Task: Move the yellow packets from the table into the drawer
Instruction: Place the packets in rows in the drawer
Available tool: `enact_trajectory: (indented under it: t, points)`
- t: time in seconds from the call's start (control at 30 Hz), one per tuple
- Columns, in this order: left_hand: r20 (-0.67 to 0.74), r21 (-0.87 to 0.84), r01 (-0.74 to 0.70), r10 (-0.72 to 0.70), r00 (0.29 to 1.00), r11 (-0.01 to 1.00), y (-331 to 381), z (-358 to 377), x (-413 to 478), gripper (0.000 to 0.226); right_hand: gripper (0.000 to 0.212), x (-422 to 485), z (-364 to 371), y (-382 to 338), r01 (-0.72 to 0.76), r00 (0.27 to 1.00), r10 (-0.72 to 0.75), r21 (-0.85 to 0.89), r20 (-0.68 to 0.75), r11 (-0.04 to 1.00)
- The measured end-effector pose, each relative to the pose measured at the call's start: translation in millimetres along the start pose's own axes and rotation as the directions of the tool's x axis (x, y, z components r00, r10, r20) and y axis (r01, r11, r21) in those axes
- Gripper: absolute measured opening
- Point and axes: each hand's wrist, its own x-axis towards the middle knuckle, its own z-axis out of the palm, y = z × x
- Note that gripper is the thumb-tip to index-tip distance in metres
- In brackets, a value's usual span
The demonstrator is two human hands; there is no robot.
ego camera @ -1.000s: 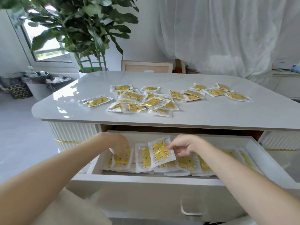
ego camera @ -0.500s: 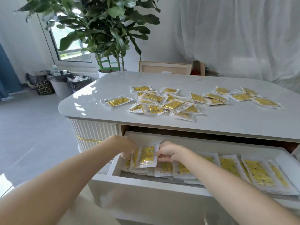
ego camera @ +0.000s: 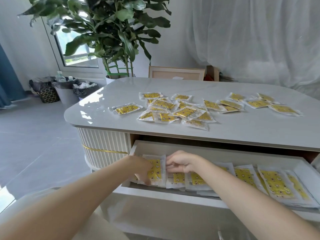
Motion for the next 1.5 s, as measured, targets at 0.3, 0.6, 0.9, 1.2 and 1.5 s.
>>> enact_trajectory:
  t: [0.3, 0.6, 0.9, 1.2, 1.5]
  points:
    - [-0.131, 0.351, 0.126, -0.084, 0.988, 0.928, -11, 21, 25, 0.089, 0.045, -3, 2, 1, 0.018, 0.991, -0.035, 0.134, 0.127, 0.991]
    - [-0.179, 0.372, 0.171, -0.111, 0.978, 0.912, -11, 23, 28, 0.094, 0.053, -4, 7, 6, 0.055, 0.989, -0.040, -0.097, 0.144, 0.994]
    - [-0.174, 0.318, 0.187, -0.137, 0.975, 0.929, -9, 21, 22, 0.099, 0.045, -25, -12, -1, 0.152, 0.988, -0.140, -0.331, 0.061, 0.931]
    - [-0.279, 0.011, 0.084, -0.077, 0.957, 0.996, -5, -17, -23, 0.067, 0.034, -96, -27, -33, 0.256, 0.950, -0.311, -0.639, 0.028, 0.725]
    - [-0.722, -0.306, -0.115, -0.151, 0.675, 0.945, -4, -68, -58, 0.030, 0.017, -116, -66, -76, 0.399, 0.717, -0.622, -0.548, -0.313, 0.735]
